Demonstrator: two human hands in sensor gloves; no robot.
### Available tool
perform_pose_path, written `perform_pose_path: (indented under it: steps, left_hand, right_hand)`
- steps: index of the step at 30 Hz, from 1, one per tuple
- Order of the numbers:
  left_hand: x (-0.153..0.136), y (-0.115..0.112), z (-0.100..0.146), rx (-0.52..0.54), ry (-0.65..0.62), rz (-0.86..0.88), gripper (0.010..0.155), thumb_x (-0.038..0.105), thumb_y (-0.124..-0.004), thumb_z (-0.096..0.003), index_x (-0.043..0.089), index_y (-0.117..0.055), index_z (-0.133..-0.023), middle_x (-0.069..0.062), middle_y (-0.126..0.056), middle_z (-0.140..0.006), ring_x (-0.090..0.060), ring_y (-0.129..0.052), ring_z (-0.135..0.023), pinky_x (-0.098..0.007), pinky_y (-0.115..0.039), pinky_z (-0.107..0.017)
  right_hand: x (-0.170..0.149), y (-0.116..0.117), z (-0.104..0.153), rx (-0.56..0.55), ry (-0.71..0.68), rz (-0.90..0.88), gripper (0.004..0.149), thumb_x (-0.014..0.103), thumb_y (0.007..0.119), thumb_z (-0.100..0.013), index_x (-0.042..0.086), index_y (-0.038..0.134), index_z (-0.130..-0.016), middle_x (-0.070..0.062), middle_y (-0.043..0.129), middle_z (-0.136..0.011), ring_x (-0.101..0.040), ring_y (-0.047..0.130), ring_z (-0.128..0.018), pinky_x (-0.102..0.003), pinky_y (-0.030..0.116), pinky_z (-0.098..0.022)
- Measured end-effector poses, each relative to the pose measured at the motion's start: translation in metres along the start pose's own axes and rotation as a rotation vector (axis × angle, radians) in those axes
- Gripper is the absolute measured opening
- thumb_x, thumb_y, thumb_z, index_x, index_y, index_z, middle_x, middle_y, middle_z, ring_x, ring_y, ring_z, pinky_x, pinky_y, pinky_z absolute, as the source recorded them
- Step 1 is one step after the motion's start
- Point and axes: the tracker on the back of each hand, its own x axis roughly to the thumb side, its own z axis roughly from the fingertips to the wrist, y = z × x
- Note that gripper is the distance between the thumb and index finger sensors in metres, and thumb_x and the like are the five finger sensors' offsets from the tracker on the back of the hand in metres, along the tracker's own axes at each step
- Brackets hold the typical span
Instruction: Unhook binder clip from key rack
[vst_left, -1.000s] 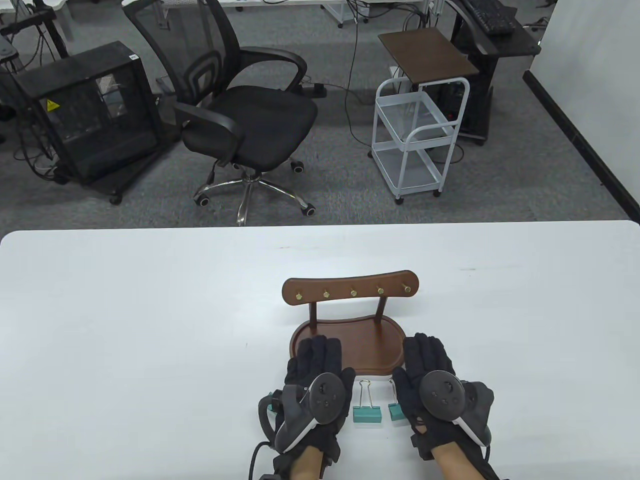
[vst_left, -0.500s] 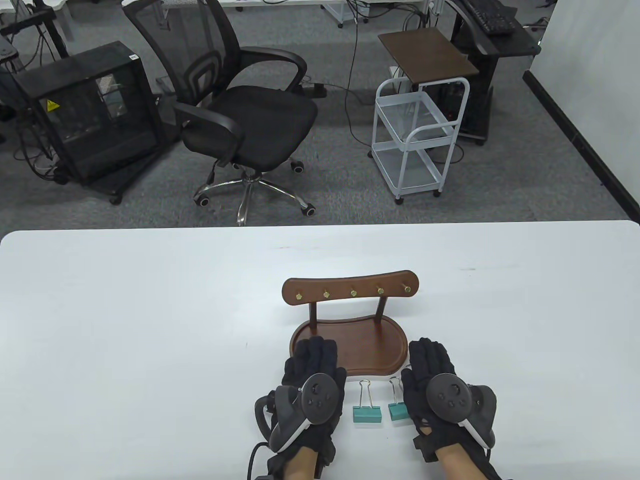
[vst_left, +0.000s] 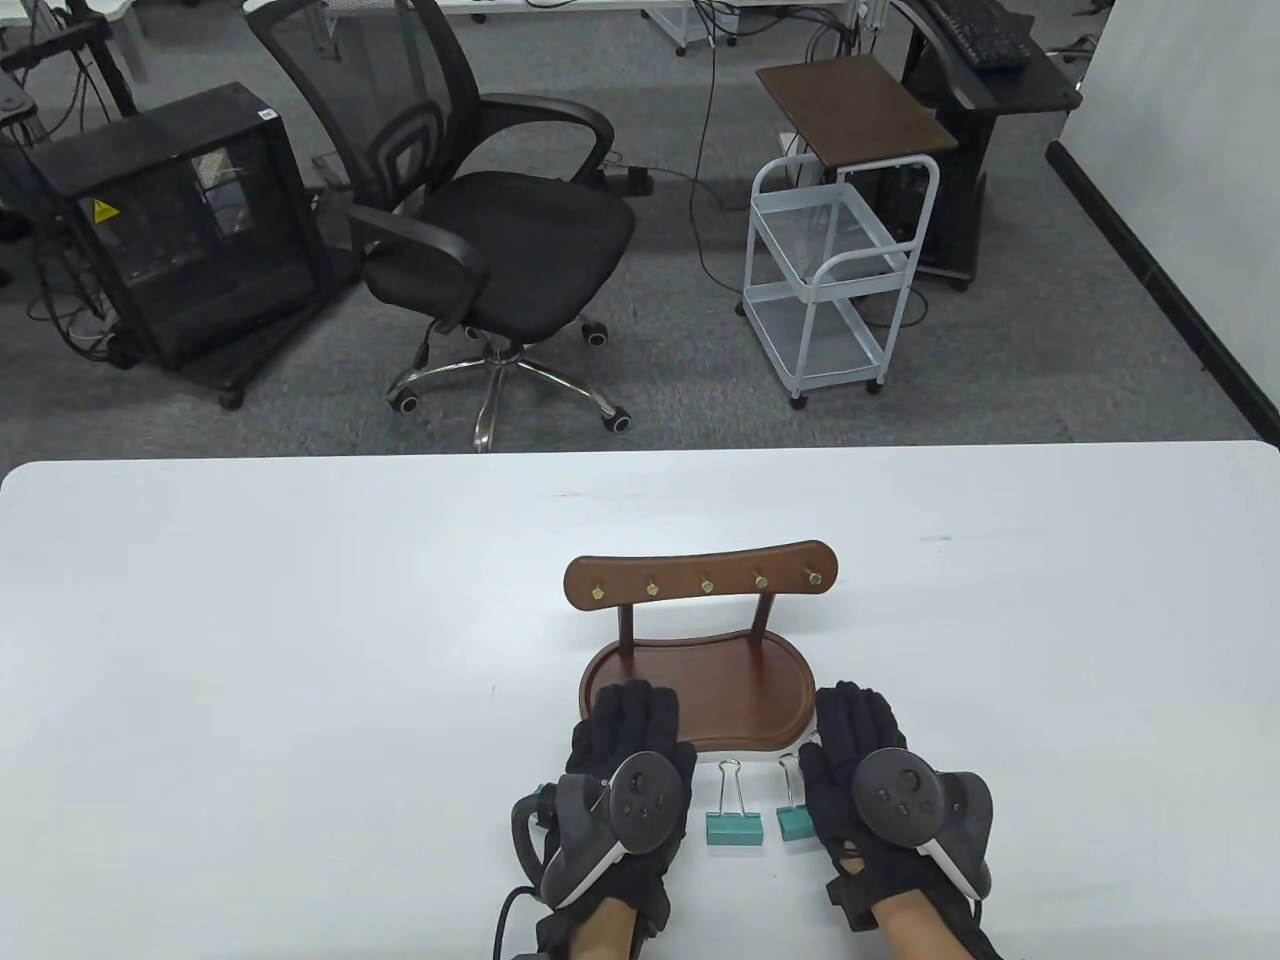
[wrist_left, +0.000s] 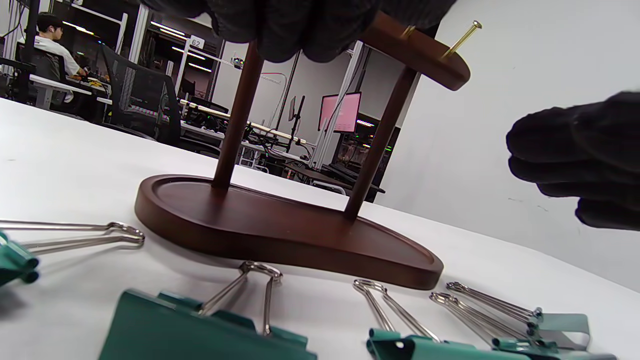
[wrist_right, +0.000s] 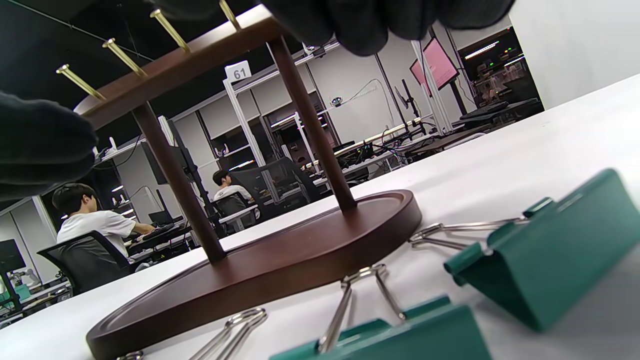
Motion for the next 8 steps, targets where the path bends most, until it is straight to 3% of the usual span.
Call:
perform_pose_path:
  steps: [8]
  left_hand:
    - [0.0012,-0.0006,0.0007,-0.003,-0.004,-0.013,0.063,0.051,-0.054,-0.0542,0.027,-0.055,-0.112,-0.002,-0.051,-0.120,-0.027,-0.043,-0.112,-0.050,-0.047,-0.076]
  right_hand:
    - [-0.0021,-0.0016,0.0009,0.004,0.012,-0.012,0.062,0.049,0.060,-0.041,0.019,0.053,-0.094,-0.010,0.052,-0.103,-0.038,0.049,-0.092,-0.051,0.054,-0.065]
